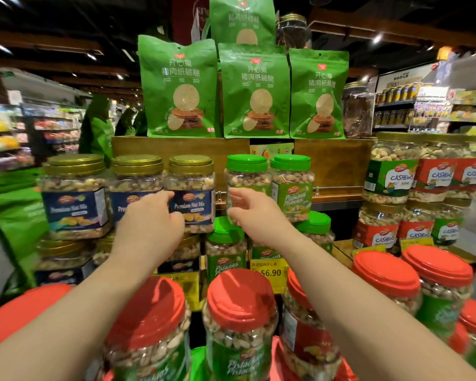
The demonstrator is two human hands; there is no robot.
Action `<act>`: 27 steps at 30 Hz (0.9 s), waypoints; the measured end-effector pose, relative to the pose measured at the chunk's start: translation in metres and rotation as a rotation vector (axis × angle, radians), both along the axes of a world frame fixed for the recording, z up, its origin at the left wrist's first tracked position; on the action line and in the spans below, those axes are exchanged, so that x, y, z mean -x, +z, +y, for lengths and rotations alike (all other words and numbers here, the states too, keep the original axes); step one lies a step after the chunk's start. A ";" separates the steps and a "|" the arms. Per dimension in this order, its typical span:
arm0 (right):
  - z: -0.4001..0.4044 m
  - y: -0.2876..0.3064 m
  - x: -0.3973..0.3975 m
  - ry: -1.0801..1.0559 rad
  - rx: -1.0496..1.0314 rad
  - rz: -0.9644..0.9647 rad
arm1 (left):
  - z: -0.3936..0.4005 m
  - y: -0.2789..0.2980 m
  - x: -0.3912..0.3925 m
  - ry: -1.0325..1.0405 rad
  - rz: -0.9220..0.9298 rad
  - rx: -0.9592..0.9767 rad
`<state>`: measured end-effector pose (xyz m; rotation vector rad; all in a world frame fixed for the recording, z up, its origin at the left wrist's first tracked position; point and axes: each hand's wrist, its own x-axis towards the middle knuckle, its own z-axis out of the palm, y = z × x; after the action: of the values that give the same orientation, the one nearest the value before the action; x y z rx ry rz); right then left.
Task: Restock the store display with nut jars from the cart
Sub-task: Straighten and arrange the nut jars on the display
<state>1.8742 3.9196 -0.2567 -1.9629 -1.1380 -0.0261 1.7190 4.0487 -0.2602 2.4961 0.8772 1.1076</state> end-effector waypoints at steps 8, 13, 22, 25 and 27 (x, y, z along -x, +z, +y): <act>0.025 -0.002 0.004 0.053 0.002 0.231 | 0.013 -0.006 -0.017 -0.025 0.111 0.138; 0.026 -0.003 0.002 0.108 -0.024 0.315 | 0.015 -0.012 -0.023 -0.030 0.104 0.202; 0.023 -0.004 -0.012 0.149 -0.021 0.327 | -0.004 -0.007 -0.031 -0.045 0.109 0.212; 0.020 -0.002 -0.012 0.179 -0.004 0.323 | -0.005 -0.007 -0.032 -0.033 0.111 0.192; 0.018 -0.001 -0.013 0.183 -0.003 0.318 | -0.004 -0.006 -0.032 -0.029 0.111 0.188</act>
<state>1.8869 3.9376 -0.2579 -1.7751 -1.0967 0.3679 1.7511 4.0442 -0.2666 2.4249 0.9263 0.8423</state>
